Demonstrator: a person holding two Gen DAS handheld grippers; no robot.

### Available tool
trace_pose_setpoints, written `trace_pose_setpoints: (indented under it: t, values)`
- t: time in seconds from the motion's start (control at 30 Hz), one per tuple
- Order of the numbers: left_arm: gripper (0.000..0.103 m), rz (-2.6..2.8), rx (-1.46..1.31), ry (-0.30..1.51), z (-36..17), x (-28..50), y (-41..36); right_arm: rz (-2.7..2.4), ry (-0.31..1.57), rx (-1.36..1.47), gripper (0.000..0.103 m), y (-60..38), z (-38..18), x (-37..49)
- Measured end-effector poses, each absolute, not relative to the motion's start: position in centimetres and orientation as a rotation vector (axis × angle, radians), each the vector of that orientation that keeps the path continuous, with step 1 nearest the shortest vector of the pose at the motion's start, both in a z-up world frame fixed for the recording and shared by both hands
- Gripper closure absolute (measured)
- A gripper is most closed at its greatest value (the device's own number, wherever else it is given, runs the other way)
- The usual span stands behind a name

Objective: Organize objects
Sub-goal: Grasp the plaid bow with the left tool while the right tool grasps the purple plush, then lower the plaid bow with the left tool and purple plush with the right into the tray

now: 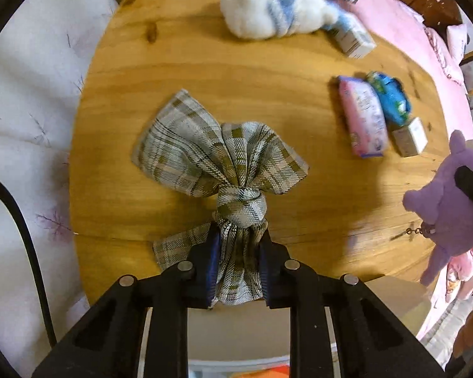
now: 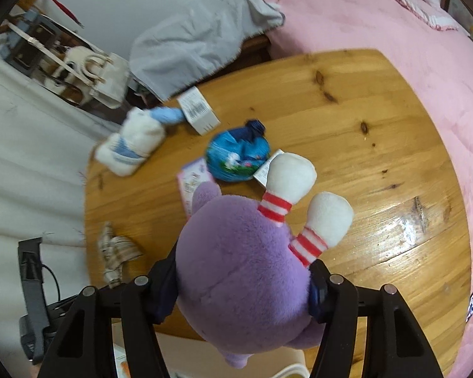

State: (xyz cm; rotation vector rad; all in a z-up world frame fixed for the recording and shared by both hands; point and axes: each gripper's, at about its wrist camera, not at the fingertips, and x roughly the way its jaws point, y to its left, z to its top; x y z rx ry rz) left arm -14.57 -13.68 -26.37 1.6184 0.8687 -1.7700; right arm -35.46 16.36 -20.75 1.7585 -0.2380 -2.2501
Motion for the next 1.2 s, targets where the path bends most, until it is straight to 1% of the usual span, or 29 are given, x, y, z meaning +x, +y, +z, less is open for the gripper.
trace_pose_setpoints:
  t: [0.13,0.27,0.47,0.57,0.7,0.93,1.07,1.2]
  values:
    - [0.08,-1.83,1.534,0.895,-23.0,-14.1,-13.2,-2.254,-0.272,1.678,0.039,15.8,-18.2,-34.9]
    - [0.08,-1.92,1.446,0.873,-18.0,-12.8,-12.6,-2.261,-0.286,1.588,0.039,16.0,-14.8,-33.4]
    - [0.08,-2.058,1.35,0.789,-11.7,-10.6,-7.1,-2.27,-0.249,1.432,0.039,16.5,-9.0,-29.6]
    - [0.08,-2.118,1.334,0.73,-9.2,-9.5,-5.4,-2.251,-0.22,1.39,0.039,16.4,-7.5,-27.6]
    - [0.08,-2.148,1.349,0.66,-7.0,-7.5,-2.7,-2.206,-0.166,1.346,0.039,16.3,-5.9,-24.0]
    - [0.08,-2.107,1.411,0.637,-7.0,-4.5,0.5,-2.137,-0.041,1.312,0.038,16.0,-5.3,-18.4]
    - [0.08,-2.078,1.46,0.638,-8.1,-3.6,1.8,-2.101,0.008,1.33,0.038,16.0,-6.2,-16.4]
    - [0.08,-2.059,1.495,0.596,-8.9,-3.3,3.4,-2.074,0.045,1.364,0.037,16.3,-7.2,-14.9]
